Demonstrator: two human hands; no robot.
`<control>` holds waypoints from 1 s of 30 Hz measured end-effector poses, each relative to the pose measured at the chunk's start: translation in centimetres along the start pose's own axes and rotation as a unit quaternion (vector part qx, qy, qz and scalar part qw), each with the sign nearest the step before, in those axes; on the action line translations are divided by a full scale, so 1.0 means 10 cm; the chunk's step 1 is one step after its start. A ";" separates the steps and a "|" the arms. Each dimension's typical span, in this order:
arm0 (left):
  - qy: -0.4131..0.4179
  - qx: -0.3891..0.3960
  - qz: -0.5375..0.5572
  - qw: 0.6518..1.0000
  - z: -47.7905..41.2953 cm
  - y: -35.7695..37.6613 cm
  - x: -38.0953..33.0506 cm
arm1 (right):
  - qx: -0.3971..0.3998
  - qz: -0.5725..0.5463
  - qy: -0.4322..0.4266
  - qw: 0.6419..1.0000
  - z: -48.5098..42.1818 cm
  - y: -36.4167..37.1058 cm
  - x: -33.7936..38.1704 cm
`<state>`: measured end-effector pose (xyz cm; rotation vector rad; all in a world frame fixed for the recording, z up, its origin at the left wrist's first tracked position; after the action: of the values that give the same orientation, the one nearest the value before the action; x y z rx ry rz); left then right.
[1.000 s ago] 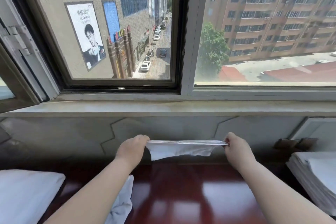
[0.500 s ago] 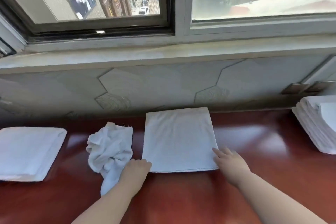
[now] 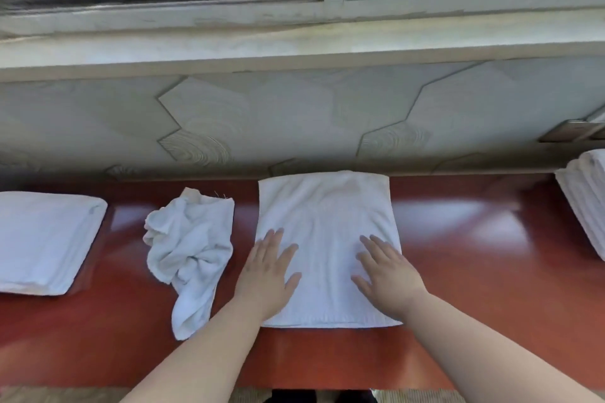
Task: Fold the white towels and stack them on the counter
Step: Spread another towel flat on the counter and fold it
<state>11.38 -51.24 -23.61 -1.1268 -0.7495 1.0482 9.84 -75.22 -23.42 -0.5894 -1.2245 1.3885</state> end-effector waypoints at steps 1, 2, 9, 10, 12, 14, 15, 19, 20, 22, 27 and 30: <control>0.003 0.018 0.006 1.000 -0.20 0.02 0.00 | -0.008 -0.015 0.013 1.000 -0.17 0.02 0.00; 0.005 0.028 0.003 1.000 -0.37 0.06 0.00 | -0.013 -0.011 0.019 1.000 -0.32 0.05 0.01; 0.000 -0.003 -0.051 0.999 -0.69 0.48 0.10 | -0.019 -0.005 0.038 0.999 -0.76 0.40 -0.17; 0.003 -0.006 -0.050 0.999 -0.72 0.50 0.10 | -0.035 -0.024 0.049 0.998 -0.86 0.37 -0.22; 0.007 0.003 -0.057 0.998 -0.74 0.51 0.08 | -0.051 -0.048 0.050 0.996 -1.14 0.27 -0.28; 0.006 0.008 -0.065 0.998 -0.73 0.53 0.08 | -0.053 -0.042 0.063 0.996 -1.40 0.16 -0.44; 0.006 0.009 -0.067 0.998 -0.73 0.54 0.08 | -0.058 -0.041 0.092 0.993 -1.49 0.10 -0.60; 0.008 0.014 -0.062 0.998 -0.74 0.54 0.10 | -0.100 -0.055 0.203 0.973 -1.52 -0.01 -1.10; 0.007 0.015 -0.060 0.998 -0.75 0.55 0.10 | -0.108 -0.054 0.201 0.972 -1.52 -0.01 -1.10; 0.006 0.016 -0.054 0.998 -0.76 0.56 0.09 | -0.119 -0.052 0.193 0.973 -1.53 -0.01 -1.08; 0.000 0.034 -0.045 0.998 -0.78 0.54 0.11 | -0.113 -0.057 0.199 0.972 -1.54 -0.02 -1.08; -0.006 0.039 -0.037 0.999 -0.76 0.50 0.09 | -0.118 -0.063 0.197 0.971 -1.52 -0.05 -1.06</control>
<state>17.09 -52.64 -30.64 -1.0203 -0.7488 1.0151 26.01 -80.09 -31.17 -0.8899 -1.0874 0.9663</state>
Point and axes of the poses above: each hand's wrist, its own z-axis away from the middle knuckle, its own y-axis out of the palm, x = y × z, the point moved 8 cm from there along -z, towards the middle knuckle, and after that the axes turned 7 degrees about -z, right-handed, at the moved point
